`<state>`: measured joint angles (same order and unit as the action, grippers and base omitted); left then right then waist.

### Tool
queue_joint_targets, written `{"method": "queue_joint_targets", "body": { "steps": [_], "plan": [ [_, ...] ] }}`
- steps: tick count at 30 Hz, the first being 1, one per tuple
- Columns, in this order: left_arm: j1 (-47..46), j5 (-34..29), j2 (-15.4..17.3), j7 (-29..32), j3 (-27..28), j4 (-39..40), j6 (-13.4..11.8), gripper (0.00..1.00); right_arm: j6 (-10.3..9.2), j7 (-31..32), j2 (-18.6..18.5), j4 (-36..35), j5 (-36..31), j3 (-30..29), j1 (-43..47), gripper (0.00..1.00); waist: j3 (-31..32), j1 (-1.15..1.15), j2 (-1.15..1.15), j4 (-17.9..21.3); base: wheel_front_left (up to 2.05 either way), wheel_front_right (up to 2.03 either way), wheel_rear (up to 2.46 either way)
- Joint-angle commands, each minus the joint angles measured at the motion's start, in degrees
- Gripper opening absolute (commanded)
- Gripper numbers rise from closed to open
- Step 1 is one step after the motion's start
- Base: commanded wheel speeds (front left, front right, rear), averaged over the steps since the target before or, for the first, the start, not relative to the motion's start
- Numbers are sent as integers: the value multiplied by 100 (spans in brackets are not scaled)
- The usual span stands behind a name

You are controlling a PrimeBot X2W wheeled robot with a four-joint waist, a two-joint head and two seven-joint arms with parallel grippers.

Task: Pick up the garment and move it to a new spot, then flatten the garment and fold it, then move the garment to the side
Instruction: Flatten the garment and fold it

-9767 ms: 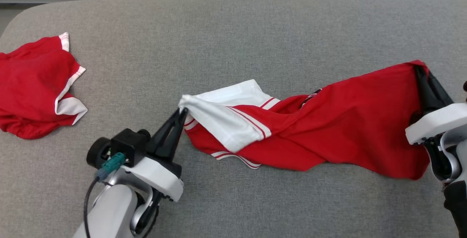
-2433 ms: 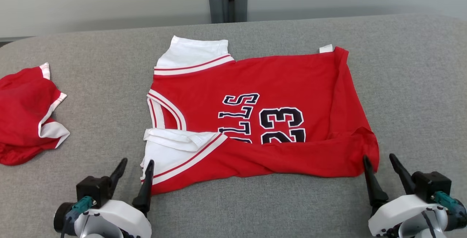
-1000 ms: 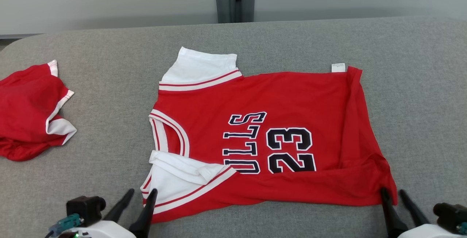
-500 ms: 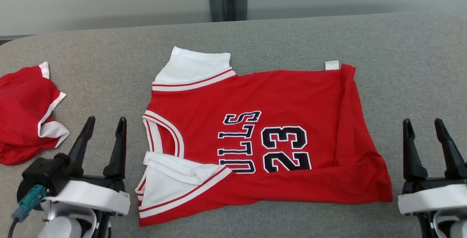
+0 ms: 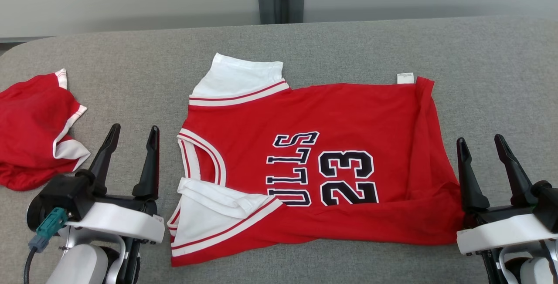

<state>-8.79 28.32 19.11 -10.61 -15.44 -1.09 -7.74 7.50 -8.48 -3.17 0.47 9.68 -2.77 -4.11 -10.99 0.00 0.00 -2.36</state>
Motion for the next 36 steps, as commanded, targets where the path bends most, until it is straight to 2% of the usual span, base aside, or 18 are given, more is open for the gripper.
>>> {"method": "queue_joint_targets", "body": {
  "steps": [1, 8, 15, 18, 23, 29, 36],
  "plan": [
    [-186, -2, 5, -15, -2, -35, 14, 100, 0, 12, 3, -27, 13, 13, 15, 100, -37, 0, 0, -7, 0, 0, 0],
    [-817, -29, -130, -5, -157, -139, 182, 100, 0, 10, 8, -28, 11, 18, -128, 100, -244, 0, 0, -39, 0, 0, 0],
    [-1994, 261, -357, 347, -350, -666, 650, 100, 0, -13, 7, 40, 160, 169, -299, 100, -605, 0, 0, 120, 0, 0, 0],
    [-2727, 383, -456, 692, -468, -1286, 905, 100, 0, -67, 12, 128, 246, 302, -397, 100, -840, 0, 0, 250, 0, 0, 0],
    [-3886, 603, -443, 1466, -606, -2737, 1259, 100, 0, -198, 10, 338, 361, 575, -614, 100, -1192, 0, 0, 594, 0, 0, 0],
    [-4765, 846, -184, 2128, -700, -4300, 1469, 100, -1, -366, 8, 560, 472, 905, -873, 100, -1517, 0, 0, 1138, 0, 0, 0],
    [-5285, 996, 171, 2131, -854, -5313, 1528, 100, 0, -525, 11, 755, 588, 1065, -1081, 100, -1826, 0, 0, 1609, 0, 0, 0]
  ]
}}
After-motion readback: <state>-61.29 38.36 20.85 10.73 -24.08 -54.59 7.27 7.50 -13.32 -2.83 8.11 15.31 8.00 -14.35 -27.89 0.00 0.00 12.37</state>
